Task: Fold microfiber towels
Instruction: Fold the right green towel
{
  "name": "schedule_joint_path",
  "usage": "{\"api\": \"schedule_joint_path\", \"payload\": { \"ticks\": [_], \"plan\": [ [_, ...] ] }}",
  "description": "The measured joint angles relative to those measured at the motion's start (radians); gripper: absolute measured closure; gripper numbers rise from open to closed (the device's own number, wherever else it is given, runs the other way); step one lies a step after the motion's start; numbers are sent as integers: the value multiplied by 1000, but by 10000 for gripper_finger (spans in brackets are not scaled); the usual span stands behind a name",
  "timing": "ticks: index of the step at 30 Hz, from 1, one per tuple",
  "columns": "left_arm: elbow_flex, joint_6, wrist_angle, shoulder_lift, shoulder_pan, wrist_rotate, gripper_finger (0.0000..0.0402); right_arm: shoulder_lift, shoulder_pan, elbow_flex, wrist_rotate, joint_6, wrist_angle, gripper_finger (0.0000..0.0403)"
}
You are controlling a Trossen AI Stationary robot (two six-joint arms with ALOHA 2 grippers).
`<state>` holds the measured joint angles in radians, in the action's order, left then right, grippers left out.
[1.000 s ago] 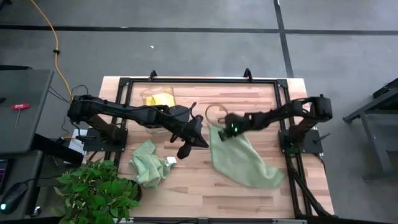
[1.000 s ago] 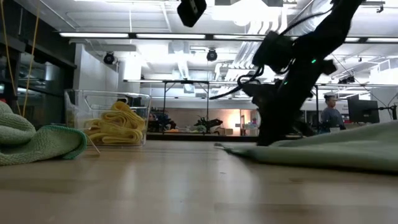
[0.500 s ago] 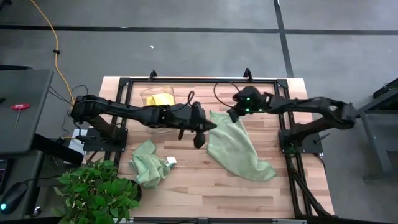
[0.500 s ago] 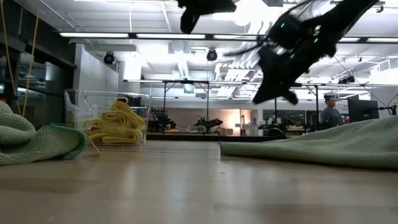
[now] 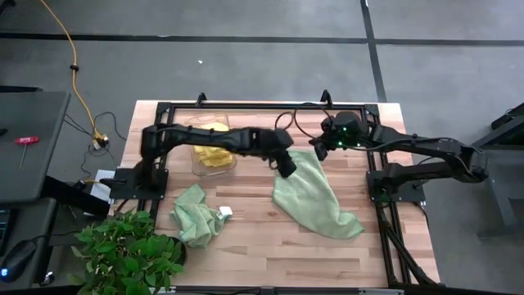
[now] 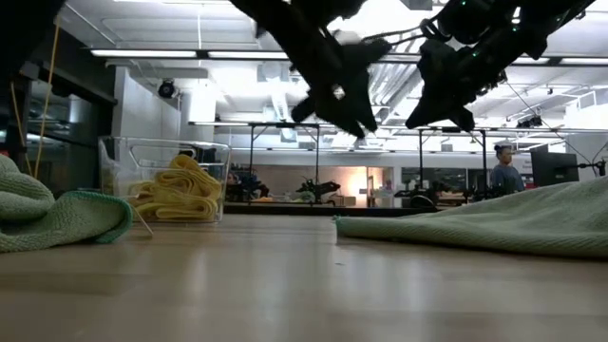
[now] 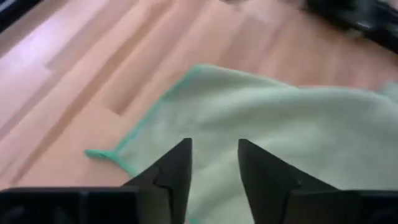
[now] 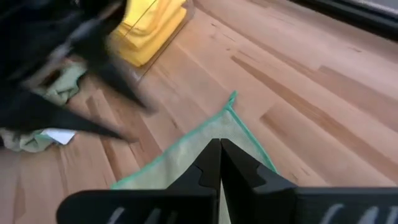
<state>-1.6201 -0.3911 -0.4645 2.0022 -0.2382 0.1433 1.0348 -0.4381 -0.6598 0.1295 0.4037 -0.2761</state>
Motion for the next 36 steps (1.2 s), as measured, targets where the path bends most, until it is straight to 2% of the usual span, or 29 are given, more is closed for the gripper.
{"api": "schedule_joint_path", "payload": {
  "ticks": [4, 7, 12, 16, 18, 22, 27, 31, 36],
  "plan": [
    [-107, -21, -85, 83, -64, -22, 245, 4, 14, 0, -11, 41, -3, 403],
    [-145, -59, -133, 135, -110, -86, 228, 7, 28, 0, -47, 77, 8, 403],
    [-161, -175, -170, 189, -164, -179, 221, 8, 45, 0, -104, 147, 20, 403],
    [-161, -173, -192, 214, -182, -207, 221, 8, 48, 0, -124, 189, 50, 403],
    [-161, -155, -205, 228, -177, -198, 221, 8, 48, 0, -135, 205, 65, 403],
    [-160, -124, -222, 233, -155, -116, 223, 8, 48, 0, -156, 229, 86, 403],
    [-160, -141, -262, 233, -140, -104, 230, 8, 48, 0, -156, 229, 103, 403],
    [-160, -34, -352, 223, -125, -100, 237, 8, 48, 0, -136, 229, 89, 403],
    [-160, 69, -392, 175, -96, -19, 249, 8, 48, 3, -134, 229, -40, 403]
  ]
}}
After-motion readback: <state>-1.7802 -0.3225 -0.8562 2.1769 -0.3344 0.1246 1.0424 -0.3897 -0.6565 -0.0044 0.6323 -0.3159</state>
